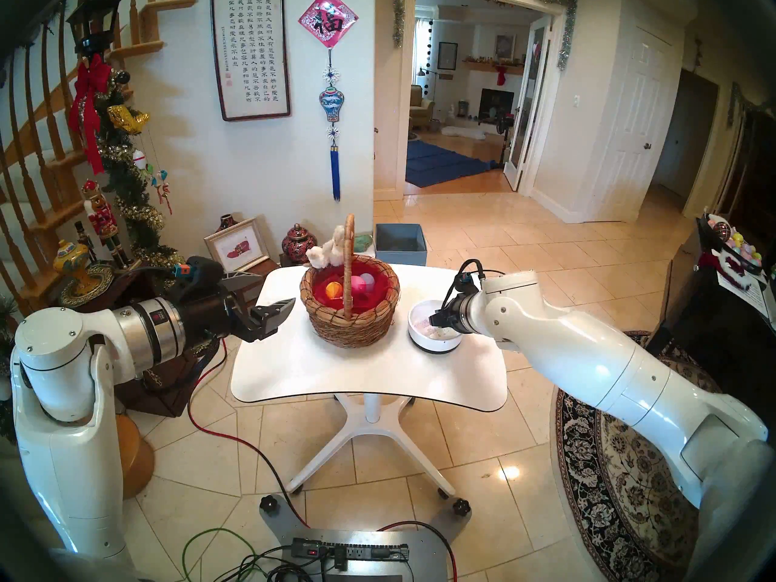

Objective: Put easter egg into basket

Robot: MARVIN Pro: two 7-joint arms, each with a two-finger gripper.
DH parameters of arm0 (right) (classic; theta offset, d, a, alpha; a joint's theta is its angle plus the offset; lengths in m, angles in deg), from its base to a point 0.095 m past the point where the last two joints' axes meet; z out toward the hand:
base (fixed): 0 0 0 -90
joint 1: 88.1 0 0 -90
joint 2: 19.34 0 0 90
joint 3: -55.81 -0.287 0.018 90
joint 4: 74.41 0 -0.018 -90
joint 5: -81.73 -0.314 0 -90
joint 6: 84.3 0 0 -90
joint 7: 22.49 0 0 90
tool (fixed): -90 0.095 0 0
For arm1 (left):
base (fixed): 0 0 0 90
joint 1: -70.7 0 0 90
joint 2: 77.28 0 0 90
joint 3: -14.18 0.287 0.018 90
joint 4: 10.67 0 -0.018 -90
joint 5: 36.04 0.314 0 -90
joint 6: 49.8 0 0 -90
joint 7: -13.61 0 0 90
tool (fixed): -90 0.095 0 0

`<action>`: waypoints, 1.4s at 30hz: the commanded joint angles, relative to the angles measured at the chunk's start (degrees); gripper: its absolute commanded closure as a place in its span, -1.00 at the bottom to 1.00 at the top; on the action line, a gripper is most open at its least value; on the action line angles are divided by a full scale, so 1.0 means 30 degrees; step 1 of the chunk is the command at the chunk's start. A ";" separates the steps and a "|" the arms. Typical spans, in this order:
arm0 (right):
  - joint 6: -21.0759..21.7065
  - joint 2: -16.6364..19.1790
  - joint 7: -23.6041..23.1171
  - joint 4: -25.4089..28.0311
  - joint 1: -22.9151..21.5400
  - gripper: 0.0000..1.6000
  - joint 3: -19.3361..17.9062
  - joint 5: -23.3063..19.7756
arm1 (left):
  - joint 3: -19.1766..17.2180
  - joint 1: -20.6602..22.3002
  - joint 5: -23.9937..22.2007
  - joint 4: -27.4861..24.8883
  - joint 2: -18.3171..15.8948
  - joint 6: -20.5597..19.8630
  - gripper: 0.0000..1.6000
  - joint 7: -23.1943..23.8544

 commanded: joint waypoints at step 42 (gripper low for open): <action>0.0616 0.0210 0.0769 0.0617 -0.0512 0.10 0.0219 0.0271 | 0.0041 0.0070 0.0011 -0.0096 -0.0010 0.0017 -1.00 -0.0018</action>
